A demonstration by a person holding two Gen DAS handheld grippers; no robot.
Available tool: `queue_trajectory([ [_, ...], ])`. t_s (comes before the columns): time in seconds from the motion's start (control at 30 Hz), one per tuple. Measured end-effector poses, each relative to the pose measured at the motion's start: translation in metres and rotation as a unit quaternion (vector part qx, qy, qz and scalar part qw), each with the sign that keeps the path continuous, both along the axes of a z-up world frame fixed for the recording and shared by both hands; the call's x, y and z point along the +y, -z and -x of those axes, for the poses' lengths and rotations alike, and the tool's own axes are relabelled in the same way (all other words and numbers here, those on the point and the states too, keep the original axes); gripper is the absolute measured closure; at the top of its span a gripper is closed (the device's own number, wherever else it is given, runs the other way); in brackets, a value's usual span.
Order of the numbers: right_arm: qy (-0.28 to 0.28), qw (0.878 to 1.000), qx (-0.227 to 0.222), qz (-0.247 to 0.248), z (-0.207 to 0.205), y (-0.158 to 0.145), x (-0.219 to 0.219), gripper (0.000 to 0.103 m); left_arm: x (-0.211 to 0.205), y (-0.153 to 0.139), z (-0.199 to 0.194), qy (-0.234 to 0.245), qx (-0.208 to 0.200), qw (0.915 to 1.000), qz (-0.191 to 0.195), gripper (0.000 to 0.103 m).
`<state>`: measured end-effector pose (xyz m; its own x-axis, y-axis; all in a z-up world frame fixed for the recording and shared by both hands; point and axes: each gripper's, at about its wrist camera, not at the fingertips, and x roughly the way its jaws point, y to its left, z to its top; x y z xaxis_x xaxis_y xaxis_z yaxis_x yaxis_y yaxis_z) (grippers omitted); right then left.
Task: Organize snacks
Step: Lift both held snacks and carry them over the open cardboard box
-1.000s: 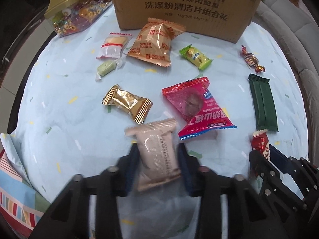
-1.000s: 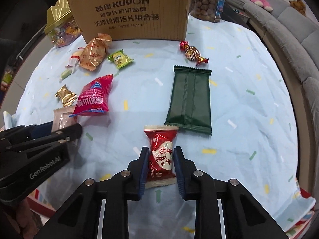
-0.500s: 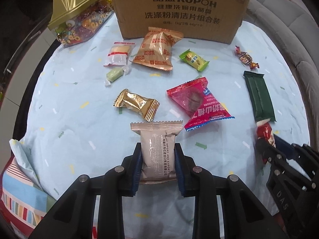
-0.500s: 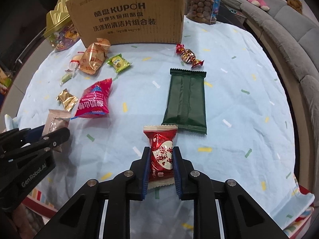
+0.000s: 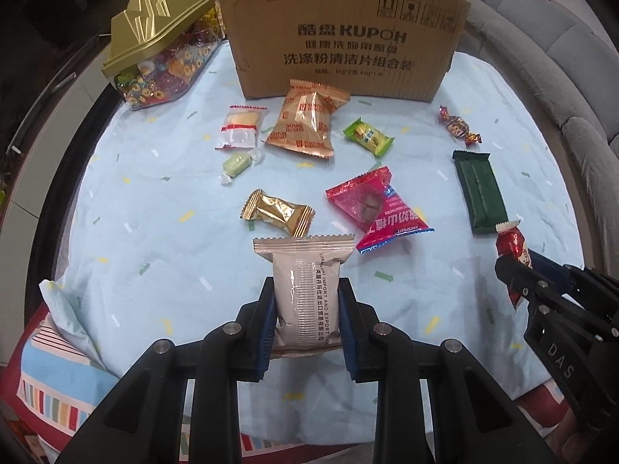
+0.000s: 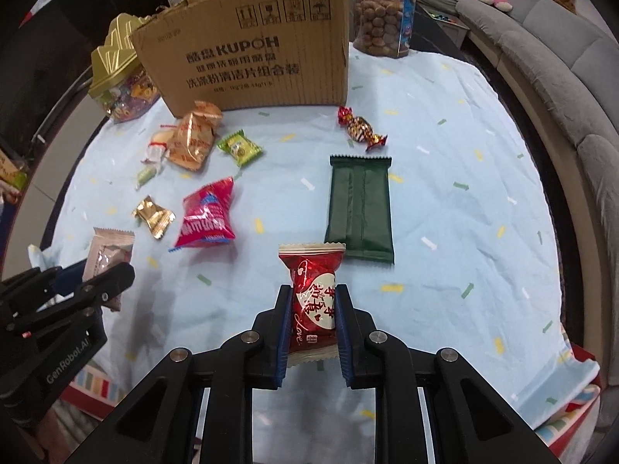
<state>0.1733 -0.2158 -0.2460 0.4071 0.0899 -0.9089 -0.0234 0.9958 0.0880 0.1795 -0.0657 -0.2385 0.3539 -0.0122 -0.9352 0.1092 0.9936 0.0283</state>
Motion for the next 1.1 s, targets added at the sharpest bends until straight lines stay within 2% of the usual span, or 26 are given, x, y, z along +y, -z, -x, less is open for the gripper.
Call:
queue_trajectory([
  [0.27, 0.004, 1.000, -0.007, 0.002, -0.005, -0.024, 0.000, 0.081, 0.002, -0.020, -0.006, 0.004, -0.001, 0.9999, 0.014, 0.074],
  [0.67, 0.009, 1.000, -0.024, -0.005, -0.028, -0.061, 0.002, 0.081, 0.006, -0.060, -0.031, 0.010, -0.027, 0.9993, 0.023, 0.074],
  [1.1, 0.004, 0.998, -0.069, 0.000, -0.066, -0.109, 0.010, 0.081, 0.011, -0.095, -0.066, 0.013, -0.060, 0.9976, 0.030, 0.074],
])
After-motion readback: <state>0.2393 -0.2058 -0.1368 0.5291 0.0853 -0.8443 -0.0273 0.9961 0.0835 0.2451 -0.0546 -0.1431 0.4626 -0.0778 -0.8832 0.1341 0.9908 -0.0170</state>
